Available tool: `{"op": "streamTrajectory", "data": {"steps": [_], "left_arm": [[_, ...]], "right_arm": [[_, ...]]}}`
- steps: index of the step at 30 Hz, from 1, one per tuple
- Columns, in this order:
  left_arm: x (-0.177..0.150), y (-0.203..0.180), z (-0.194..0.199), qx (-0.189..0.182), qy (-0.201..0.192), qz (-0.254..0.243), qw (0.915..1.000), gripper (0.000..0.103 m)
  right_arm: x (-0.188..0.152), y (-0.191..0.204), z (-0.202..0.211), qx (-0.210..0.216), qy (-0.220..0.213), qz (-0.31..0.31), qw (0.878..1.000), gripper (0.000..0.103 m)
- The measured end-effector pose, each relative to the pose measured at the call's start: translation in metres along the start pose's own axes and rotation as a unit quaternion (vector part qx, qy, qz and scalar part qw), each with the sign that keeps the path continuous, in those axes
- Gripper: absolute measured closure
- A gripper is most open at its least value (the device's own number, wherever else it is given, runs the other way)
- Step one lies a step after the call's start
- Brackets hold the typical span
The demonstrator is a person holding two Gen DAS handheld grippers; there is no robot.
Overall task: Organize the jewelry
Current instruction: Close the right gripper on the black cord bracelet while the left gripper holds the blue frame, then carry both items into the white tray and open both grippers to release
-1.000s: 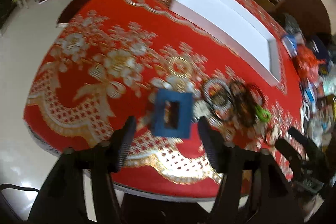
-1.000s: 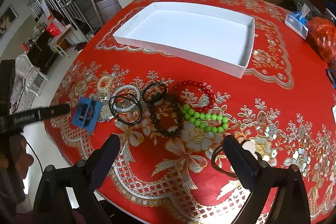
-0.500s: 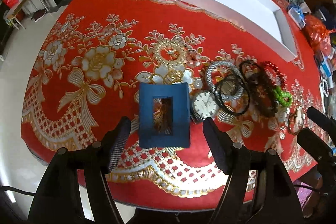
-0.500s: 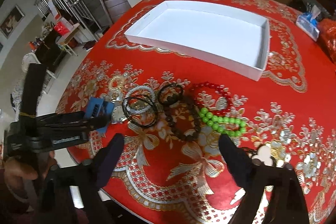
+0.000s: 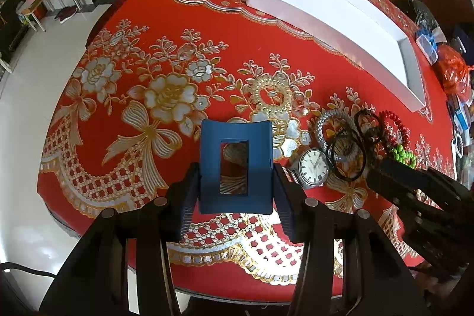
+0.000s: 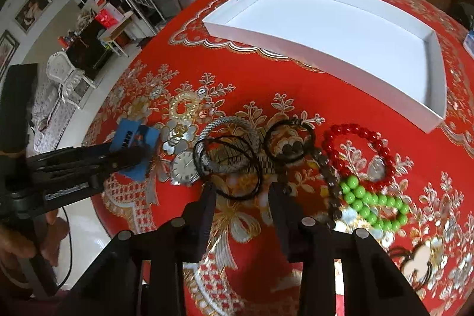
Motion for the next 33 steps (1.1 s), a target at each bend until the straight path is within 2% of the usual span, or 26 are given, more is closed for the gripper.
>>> {"op": "streamTrajectory", "data": {"steps": [8,10,14,23,26,33], "left_arm": [[0.003,0.000,-0.001,-0.002,0.007,0.008,0.9999,0.056],[0.002,0.001,-0.001,-0.002,0.009,0.008,0.9999,0.056],[0.005,0.003,-0.002,-0.001,0.010,0.007,0.9999,0.056],[0.031,-0.002,0.016,-0.003,-0.018,0.006,0.9998,0.056],[0.046,-0.010,0.022,-0.005,-0.028,-0.003,0.9996,0.056],[0.095,-0.038,0.034,-0.011,-0.061,-0.039,0.9973,0.056]], "right_arm": [[0.007,-0.005,-0.021,-0.006,0.015,-0.002,1.000,0.092],[0.008,-0.005,-0.025,-0.017,0.014,0.005,1.000,0.101],[0.009,-0.007,-0.022,-0.017,0.007,0.002,1.000,0.101],[0.031,-0.011,0.026,0.011,-0.038,-0.016,0.999,0.102],[0.045,-0.014,0.044,0.017,-0.058,-0.022,0.998,0.102],[0.088,-0.036,0.068,0.002,-0.094,-0.044,0.995,0.102]]}}
Point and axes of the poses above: each gripper's, at about its wrist camera, not at the fingertips, and z roughly against the way its jaws point, y to its left, x to its top, the point moved 10 cm from there along -z, roughly the way its jaws point, and after that the axes turned 5 degrees about -z, right-handed, at the moved point
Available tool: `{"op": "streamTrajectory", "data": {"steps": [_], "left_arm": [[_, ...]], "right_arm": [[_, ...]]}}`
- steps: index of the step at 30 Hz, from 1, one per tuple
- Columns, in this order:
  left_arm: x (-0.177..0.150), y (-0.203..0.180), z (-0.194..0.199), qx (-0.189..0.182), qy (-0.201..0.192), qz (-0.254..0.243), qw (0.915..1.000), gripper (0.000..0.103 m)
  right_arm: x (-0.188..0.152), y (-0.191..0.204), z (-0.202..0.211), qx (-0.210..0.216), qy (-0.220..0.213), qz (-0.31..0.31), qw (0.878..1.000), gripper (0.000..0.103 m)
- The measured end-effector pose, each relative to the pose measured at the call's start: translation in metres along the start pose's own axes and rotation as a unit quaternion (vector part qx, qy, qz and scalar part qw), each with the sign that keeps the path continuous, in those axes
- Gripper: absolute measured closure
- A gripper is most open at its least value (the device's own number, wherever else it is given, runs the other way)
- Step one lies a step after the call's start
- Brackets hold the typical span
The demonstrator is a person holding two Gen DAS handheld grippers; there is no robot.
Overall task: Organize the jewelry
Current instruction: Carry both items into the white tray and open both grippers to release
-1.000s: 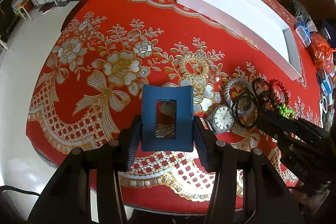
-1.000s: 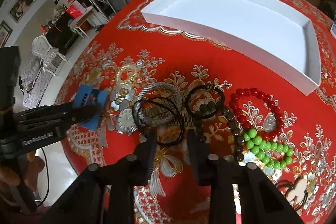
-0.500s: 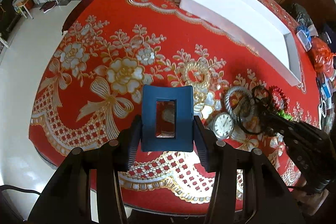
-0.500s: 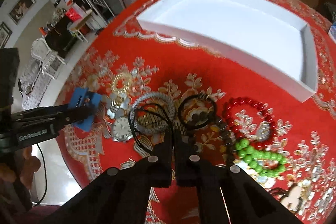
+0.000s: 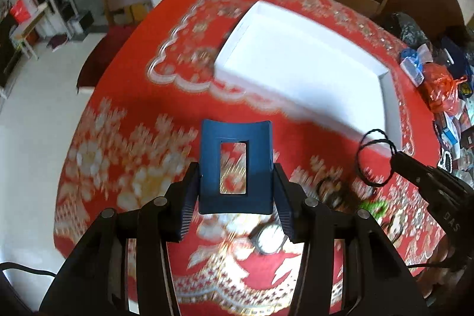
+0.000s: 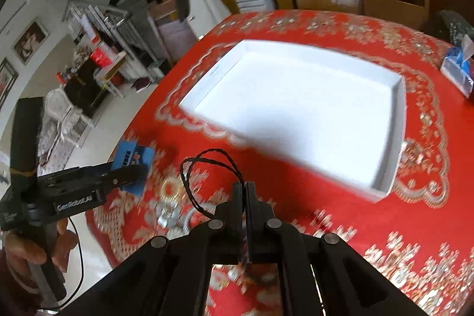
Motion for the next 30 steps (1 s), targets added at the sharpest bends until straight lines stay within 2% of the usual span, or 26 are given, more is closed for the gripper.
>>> {"op": "streamTrajectory", "data": {"steps": [9,21,30], "left_arm": [[0.079,-0.026,-0.017,0.001,-0.026,-0.046,0.9986,0.056],[0.137,-0.028,-0.096,0.006,0.022,-0.059,0.9980,0.056],[0.181,-0.034,-0.141,-0.006,0.036,-0.067,0.9971,0.056]], "right_arm": [[0.051,-0.038,-0.013,-0.025,-0.008,-0.047,0.999,0.102],[0.108,-0.078,-0.072,-0.049,0.007,-0.112,0.992,0.102],[0.145,-0.090,-0.126,-0.068,0.022,-0.131,0.989,0.101]]}}
Point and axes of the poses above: each gripper's, at about its wrist camera, not at the fingertips, and z roughly against the way its jaws point, y to its left, x to its top, the point moved 10 cm from there along -z, roughly the way its jaws point, and after that the axes turned 5 degrees about -z, right-handed, at the moved point
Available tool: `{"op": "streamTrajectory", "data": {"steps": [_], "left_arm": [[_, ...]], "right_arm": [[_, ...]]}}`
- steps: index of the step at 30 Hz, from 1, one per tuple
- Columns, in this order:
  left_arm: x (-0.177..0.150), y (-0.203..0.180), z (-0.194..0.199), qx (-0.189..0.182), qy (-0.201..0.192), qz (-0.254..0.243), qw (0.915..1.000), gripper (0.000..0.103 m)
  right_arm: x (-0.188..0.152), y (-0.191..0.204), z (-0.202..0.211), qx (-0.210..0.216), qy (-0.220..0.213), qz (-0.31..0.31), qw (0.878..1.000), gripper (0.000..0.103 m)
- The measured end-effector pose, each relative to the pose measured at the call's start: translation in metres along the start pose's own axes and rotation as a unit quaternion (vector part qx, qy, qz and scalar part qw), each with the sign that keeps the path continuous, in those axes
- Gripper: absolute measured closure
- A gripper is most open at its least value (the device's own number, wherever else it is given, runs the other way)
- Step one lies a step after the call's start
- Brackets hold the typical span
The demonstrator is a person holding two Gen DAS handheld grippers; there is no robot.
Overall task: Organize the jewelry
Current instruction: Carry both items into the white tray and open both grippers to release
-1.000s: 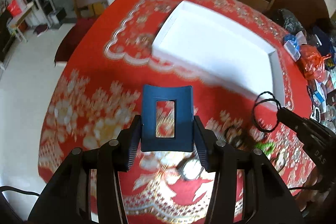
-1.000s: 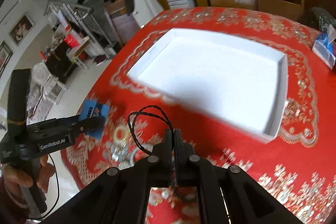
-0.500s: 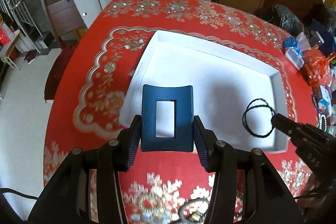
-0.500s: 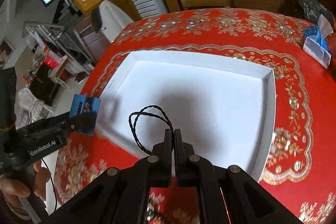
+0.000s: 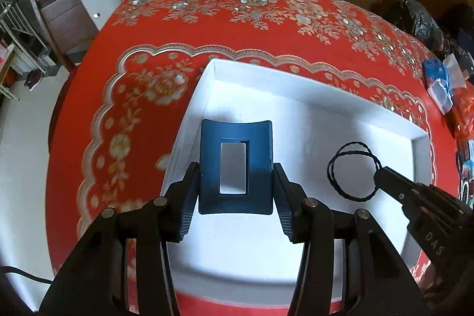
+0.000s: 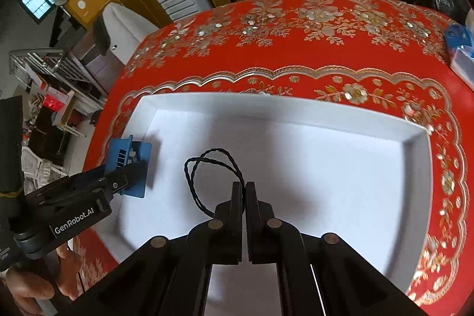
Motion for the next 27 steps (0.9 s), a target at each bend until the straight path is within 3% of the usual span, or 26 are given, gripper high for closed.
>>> {"op": "streamTrajectory", "data": {"steps": [14,17,21,27], "left_arm": [[-0.015,0.003,-0.026,-0.019,0.035,0.012,0.9991,0.056],[-0.023,0.005,-0.023,-0.022,0.040,0.017,0.9988,0.056],[-0.040,0.004,-0.016,-0.024,0.044,0.021,0.9985,0.056],[-0.062,0.003,-0.008,-0.023,0.050,0.028,0.9981,0.056]], "right_arm": [[0.024,-0.005,-0.044,-0.010,0.026,-0.011,1.000,0.101],[0.024,-0.007,-0.044,-0.009,0.026,-0.015,1.000,0.094],[0.019,-0.008,-0.033,0.000,0.018,-0.015,1.000,0.066],[-0.001,-0.011,-0.017,0.016,0.012,-0.019,1.000,0.065]]}}
Point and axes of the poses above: each gripper's, at about its wrist camera, not at the fingertips, and z roughly against the way its jaws point, y to its left, x to its top, the point moved 10 cm from there along -z, roughly the way its jaws point, and after that the axes turned 5 degrees about -z, right-handed, at the moved point
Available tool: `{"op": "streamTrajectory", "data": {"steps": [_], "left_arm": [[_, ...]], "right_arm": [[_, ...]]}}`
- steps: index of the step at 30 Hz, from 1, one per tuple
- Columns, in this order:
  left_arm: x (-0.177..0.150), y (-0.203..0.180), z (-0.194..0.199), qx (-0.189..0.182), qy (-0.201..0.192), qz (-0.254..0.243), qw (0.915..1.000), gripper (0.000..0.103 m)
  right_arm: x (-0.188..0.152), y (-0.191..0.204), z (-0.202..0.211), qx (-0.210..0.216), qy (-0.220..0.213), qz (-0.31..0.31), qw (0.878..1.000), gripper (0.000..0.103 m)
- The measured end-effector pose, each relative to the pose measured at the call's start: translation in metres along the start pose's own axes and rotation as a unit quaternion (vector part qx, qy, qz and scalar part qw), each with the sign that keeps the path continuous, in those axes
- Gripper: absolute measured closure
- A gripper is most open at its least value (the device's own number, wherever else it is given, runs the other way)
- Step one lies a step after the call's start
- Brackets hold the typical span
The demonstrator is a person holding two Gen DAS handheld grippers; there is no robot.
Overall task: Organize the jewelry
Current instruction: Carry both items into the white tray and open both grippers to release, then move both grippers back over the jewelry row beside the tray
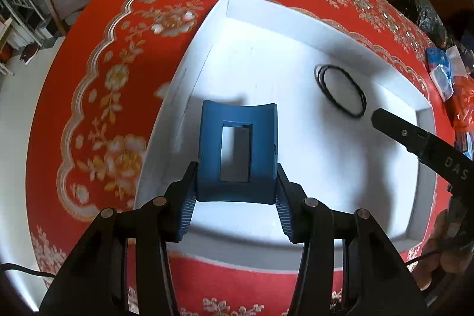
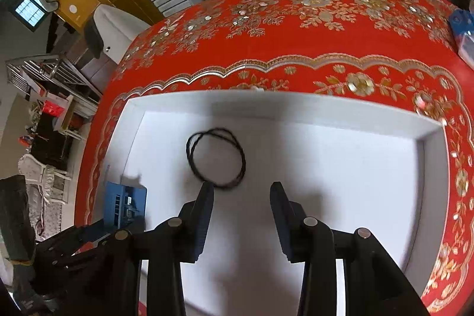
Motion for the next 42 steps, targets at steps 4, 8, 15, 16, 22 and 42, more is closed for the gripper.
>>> {"op": "streamTrajectory", "data": {"steps": [4,8,15,16,22,42], "left_arm": [[-0.014,0.003,0.003,0.007,0.004,0.008,0.9999,0.055],[-0.030,0.004,0.006,0.012,0.009,0.007,0.9999,0.055],[-0.062,0.004,0.015,0.016,0.018,0.007,0.9997,0.055],[-0.065,0.004,0.015,0.017,0.019,0.009,0.9997,0.055],[-0.081,0.006,0.027,0.027,0.006,0.015,0.9995,0.045],[-0.113,-0.018,0.105,0.041,-0.086,0.021,0.9952,0.035]], "right_arm": [[-0.011,-0.002,0.014,0.013,-0.012,-0.003,1.000,0.059],[-0.028,-0.010,0.020,0.007,-0.009,-0.003,1.000,0.059],[-0.058,-0.014,0.039,0.024,-0.001,-0.009,1.000,0.059],[-0.062,-0.014,0.042,0.026,-0.002,-0.008,1.000,0.059],[-0.086,-0.011,0.063,0.025,-0.005,0.010,1.000,0.058],[-0.160,-0.013,0.128,0.005,-0.030,0.079,0.996,0.044]]}}
Point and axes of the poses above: each gripper's, at about its wrist camera, not at the fingertips, and z roughly against the way its jaws point, y to its left, x to its top, the point moved 10 cm from there along -z, roughly the way its jaws point, and after that the axes turned 5 degrees about -z, right-handed, at the moved point
